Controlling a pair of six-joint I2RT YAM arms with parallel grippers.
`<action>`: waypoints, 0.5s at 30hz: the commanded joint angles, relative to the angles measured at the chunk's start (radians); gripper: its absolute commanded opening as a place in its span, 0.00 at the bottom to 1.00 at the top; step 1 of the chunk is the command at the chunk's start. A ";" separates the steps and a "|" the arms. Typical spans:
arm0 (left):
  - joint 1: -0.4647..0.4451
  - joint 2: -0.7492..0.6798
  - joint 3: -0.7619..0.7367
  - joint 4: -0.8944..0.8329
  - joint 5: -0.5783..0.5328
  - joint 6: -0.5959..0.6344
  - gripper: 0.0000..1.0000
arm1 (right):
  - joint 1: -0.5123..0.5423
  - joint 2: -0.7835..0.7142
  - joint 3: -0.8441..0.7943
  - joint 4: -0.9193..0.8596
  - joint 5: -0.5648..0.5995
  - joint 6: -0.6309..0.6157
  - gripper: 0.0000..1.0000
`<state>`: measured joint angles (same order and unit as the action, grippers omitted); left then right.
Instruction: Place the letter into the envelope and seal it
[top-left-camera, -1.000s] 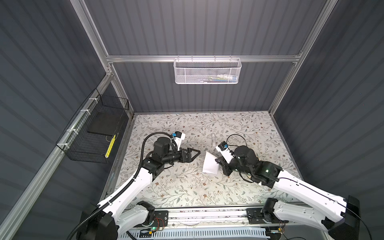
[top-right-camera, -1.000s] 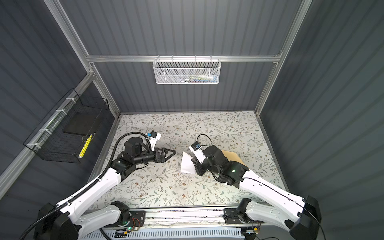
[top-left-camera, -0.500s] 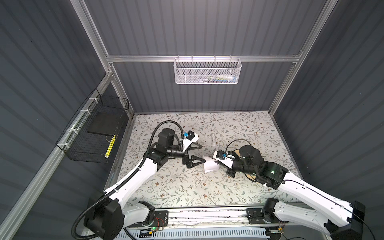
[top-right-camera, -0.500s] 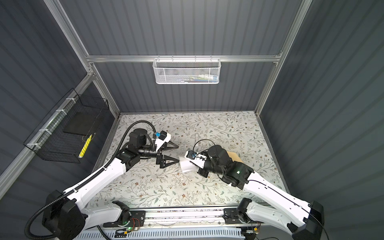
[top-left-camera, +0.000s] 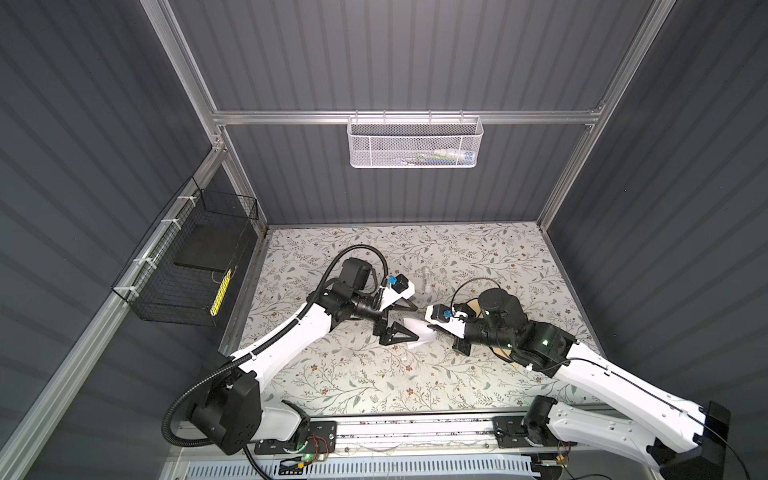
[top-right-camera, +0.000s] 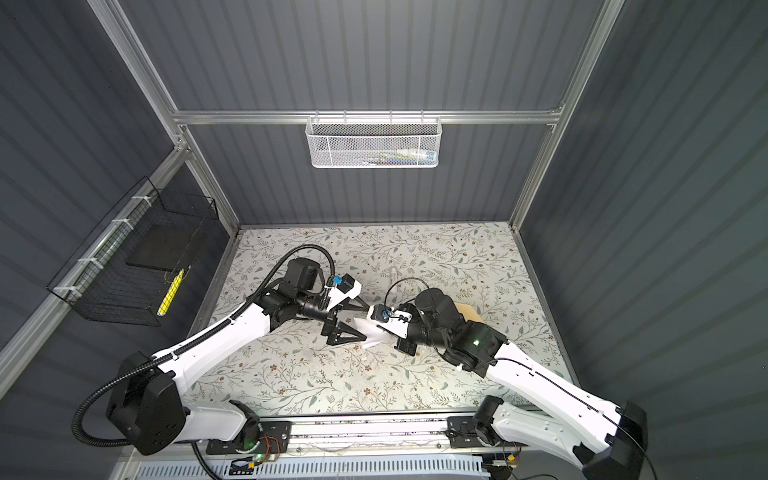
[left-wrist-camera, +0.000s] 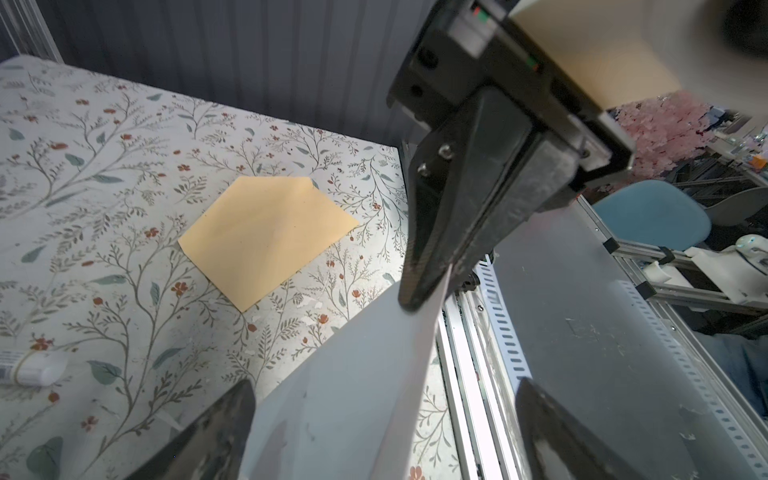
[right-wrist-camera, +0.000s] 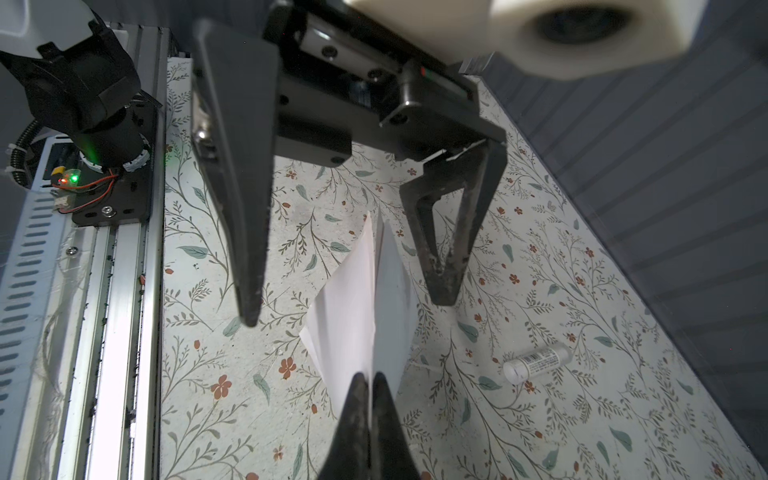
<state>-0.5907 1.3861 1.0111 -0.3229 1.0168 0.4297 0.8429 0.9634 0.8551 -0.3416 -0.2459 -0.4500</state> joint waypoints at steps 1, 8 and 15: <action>-0.006 0.011 0.034 -0.045 -0.012 0.034 0.88 | -0.005 0.005 0.034 -0.008 -0.040 -0.004 0.00; -0.012 0.043 0.055 -0.057 0.006 0.048 0.43 | -0.005 0.020 0.044 -0.010 -0.061 -0.010 0.00; -0.014 0.037 0.069 -0.107 0.016 0.087 0.00 | -0.012 0.018 0.032 0.034 -0.068 0.050 0.07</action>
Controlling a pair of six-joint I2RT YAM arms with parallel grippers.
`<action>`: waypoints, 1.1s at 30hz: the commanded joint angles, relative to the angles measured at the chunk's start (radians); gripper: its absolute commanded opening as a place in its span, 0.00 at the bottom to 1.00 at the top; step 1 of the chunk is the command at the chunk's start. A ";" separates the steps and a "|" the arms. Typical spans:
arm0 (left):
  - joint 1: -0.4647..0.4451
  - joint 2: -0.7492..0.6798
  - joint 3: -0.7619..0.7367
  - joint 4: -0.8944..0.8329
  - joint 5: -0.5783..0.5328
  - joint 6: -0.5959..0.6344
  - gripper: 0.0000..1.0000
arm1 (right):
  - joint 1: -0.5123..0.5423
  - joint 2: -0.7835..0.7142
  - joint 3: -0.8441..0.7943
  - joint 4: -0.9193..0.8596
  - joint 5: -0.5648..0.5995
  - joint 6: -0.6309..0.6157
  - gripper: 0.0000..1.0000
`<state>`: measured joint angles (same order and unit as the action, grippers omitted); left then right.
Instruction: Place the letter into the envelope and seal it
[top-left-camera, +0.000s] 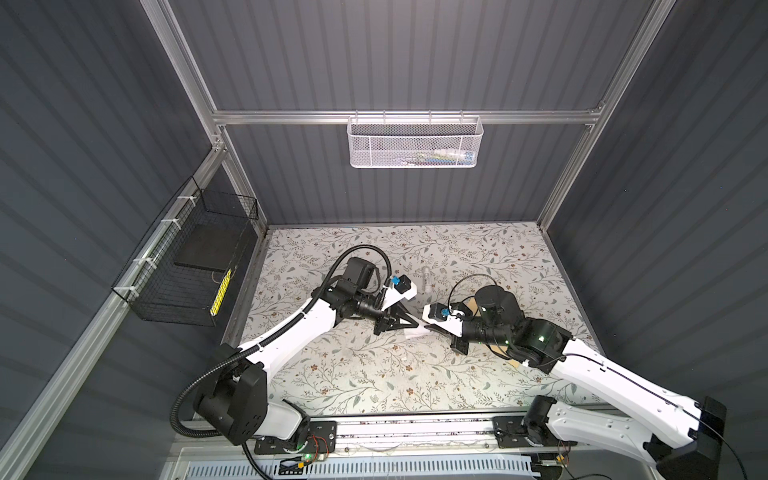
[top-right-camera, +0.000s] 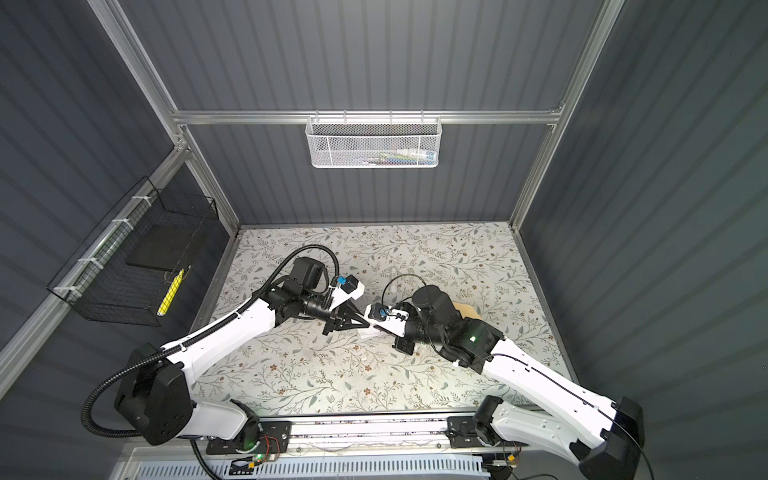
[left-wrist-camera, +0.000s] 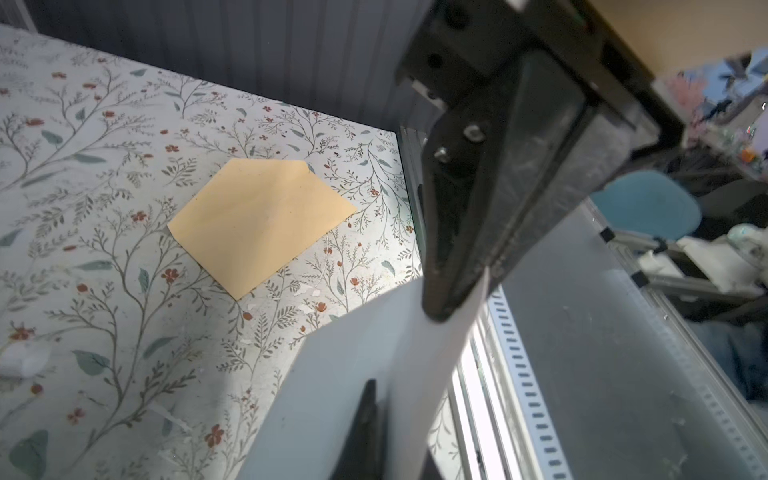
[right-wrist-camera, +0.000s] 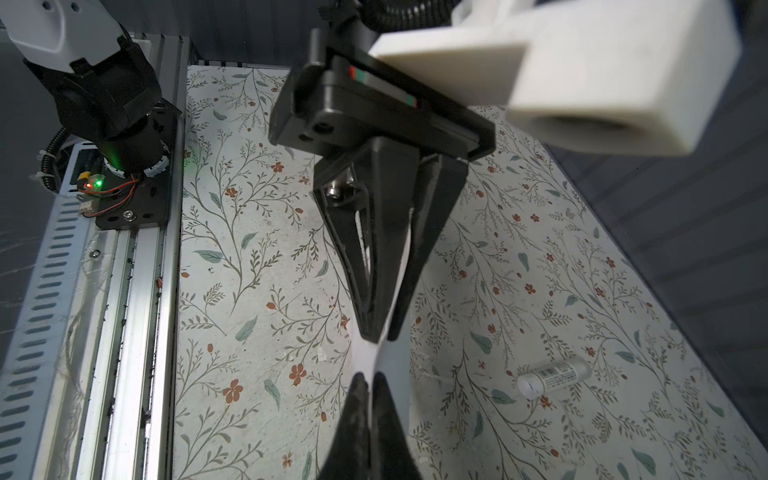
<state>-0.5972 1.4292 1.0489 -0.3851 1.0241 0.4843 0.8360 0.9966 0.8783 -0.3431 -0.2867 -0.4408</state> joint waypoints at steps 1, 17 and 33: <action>-0.007 -0.013 0.030 -0.047 0.005 0.034 0.00 | -0.011 -0.026 0.002 0.044 -0.031 0.063 0.21; 0.022 -0.055 0.015 0.103 0.087 -0.111 0.00 | -0.241 -0.185 -0.175 0.290 -0.393 0.449 0.68; 0.022 -0.068 0.015 0.171 0.090 -0.172 0.00 | -0.256 -0.082 -0.186 0.417 -0.508 0.524 0.32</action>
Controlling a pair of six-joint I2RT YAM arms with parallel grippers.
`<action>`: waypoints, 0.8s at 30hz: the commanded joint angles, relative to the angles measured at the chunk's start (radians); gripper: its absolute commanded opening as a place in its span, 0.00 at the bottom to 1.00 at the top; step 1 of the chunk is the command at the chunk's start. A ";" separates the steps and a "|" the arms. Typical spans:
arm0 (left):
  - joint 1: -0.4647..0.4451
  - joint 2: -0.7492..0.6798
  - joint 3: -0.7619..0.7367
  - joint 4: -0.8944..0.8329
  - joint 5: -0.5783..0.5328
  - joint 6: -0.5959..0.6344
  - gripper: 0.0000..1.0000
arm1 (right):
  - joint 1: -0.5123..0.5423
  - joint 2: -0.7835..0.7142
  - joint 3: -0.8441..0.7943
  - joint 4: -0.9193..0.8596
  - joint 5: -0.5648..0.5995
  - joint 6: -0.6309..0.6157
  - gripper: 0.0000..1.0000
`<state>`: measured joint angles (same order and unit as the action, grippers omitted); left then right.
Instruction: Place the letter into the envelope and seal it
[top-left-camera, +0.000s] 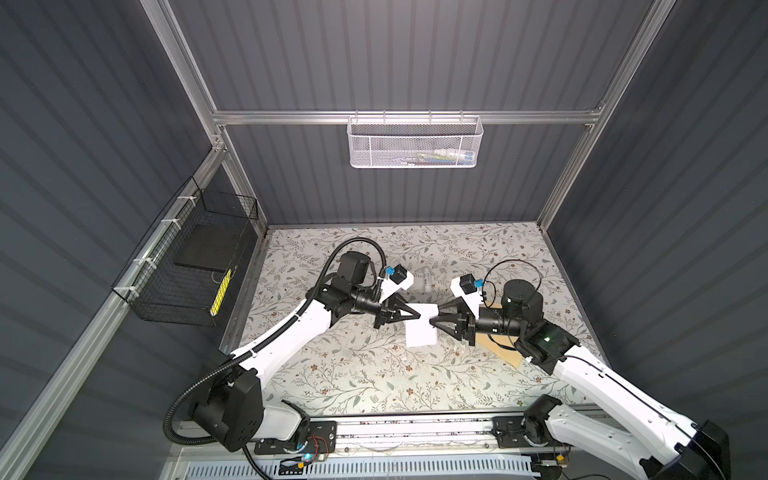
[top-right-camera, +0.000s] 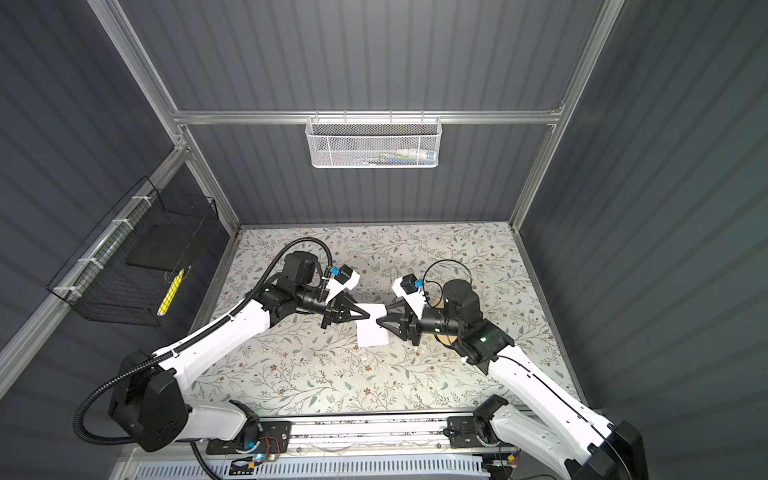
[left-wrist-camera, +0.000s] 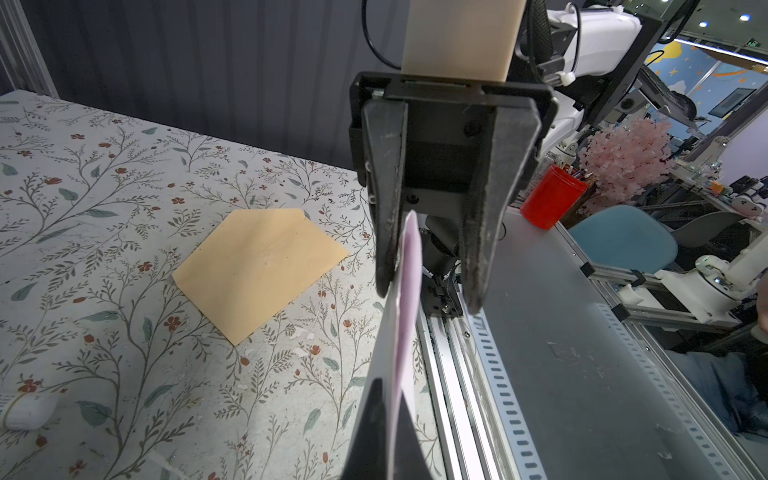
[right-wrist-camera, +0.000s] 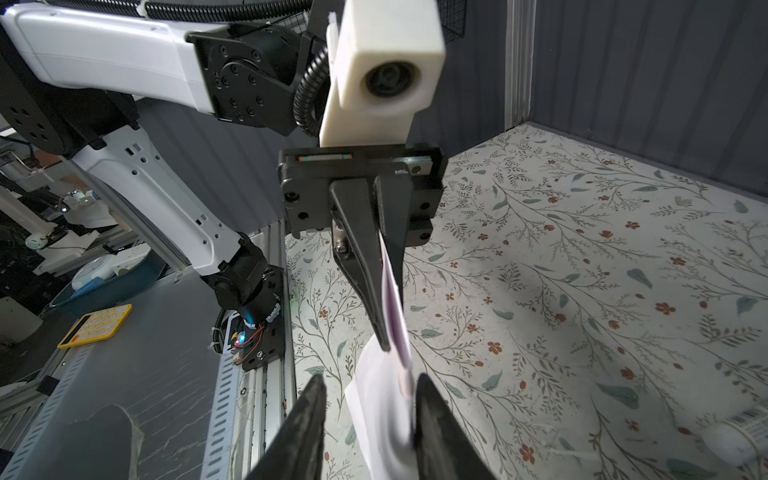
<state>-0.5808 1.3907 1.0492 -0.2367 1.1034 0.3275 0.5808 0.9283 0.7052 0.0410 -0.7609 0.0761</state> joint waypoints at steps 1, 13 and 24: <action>0.006 -0.031 0.014 0.025 0.007 -0.015 0.00 | -0.001 -0.018 -0.019 0.034 -0.034 0.005 0.29; 0.007 -0.022 0.013 0.161 0.001 -0.173 0.59 | 0.000 -0.064 -0.027 -0.052 0.013 -0.110 0.00; -0.018 0.028 0.063 0.152 0.052 -0.214 0.67 | 0.000 -0.056 0.008 -0.112 0.034 -0.164 0.00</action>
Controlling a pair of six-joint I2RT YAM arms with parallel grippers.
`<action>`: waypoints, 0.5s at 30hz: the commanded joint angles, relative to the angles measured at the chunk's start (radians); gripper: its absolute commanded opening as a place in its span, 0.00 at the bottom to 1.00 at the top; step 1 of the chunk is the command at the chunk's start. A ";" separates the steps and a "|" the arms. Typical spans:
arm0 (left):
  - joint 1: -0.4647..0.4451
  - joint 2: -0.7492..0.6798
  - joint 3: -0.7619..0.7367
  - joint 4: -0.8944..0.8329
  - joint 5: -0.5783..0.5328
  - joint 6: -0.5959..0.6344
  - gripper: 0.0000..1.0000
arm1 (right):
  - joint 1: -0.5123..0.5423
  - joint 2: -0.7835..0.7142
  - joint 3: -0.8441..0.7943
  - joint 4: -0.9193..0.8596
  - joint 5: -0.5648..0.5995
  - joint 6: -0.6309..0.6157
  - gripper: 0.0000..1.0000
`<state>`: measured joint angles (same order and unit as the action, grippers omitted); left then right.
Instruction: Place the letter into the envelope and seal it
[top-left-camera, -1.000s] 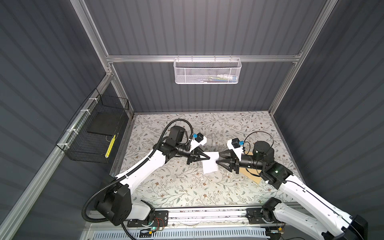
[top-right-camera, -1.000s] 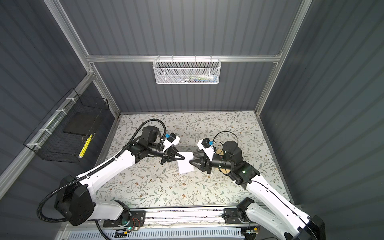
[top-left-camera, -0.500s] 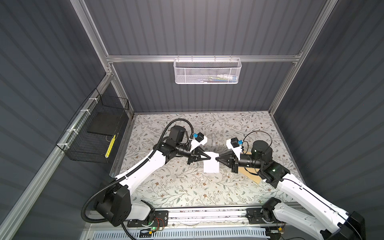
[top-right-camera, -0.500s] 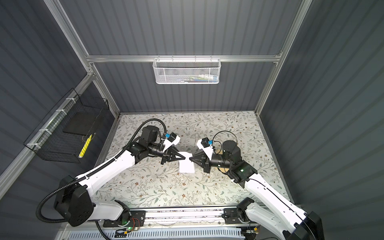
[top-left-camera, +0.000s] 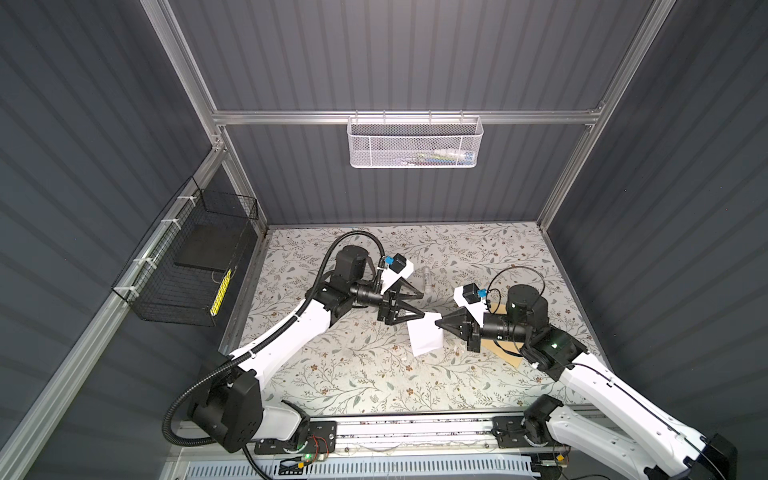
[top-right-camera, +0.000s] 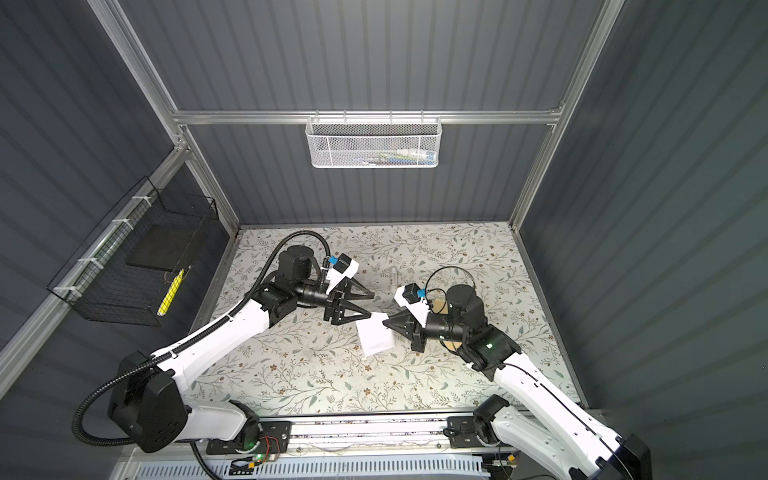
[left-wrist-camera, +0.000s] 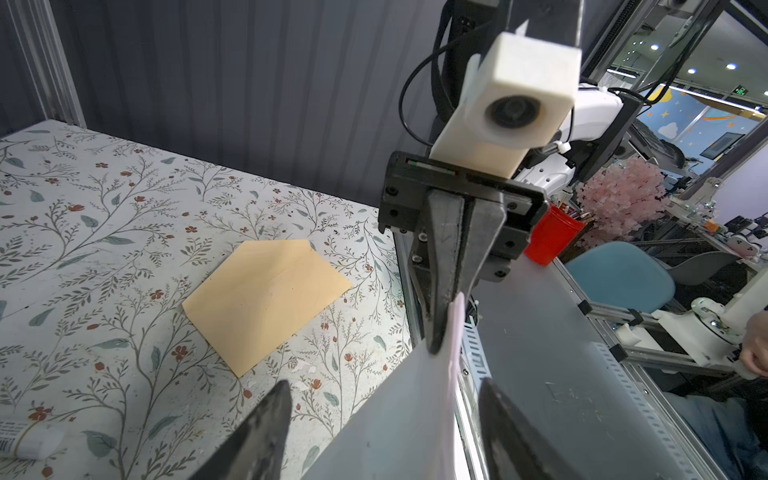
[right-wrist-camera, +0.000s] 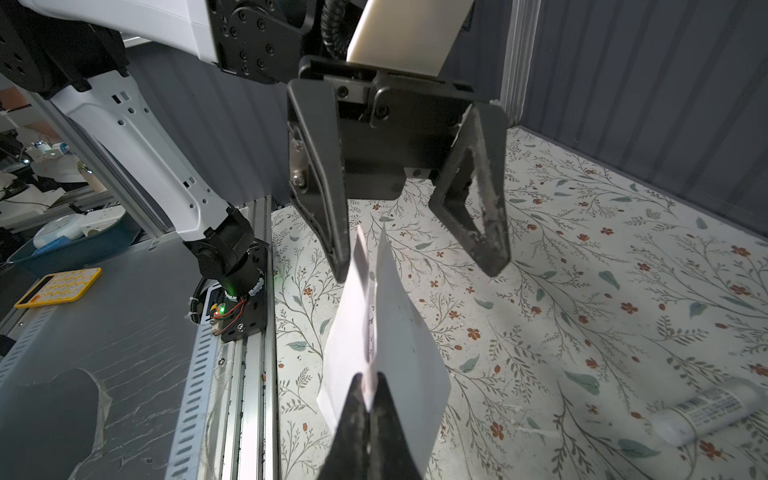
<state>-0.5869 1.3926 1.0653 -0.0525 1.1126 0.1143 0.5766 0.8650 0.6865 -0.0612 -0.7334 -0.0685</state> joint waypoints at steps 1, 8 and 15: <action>-0.017 0.033 0.054 -0.058 0.046 0.013 0.67 | 0.004 0.010 0.028 -0.008 0.004 -0.020 0.00; -0.034 0.069 0.092 -0.202 0.048 0.104 0.62 | 0.005 0.030 0.038 0.003 -0.012 -0.022 0.00; -0.042 0.099 0.125 -0.303 0.059 0.182 0.36 | 0.004 0.046 0.045 0.006 -0.021 -0.022 0.00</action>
<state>-0.6216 1.4799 1.1553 -0.2840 1.1423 0.2436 0.5766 0.9058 0.7033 -0.0597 -0.7364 -0.0799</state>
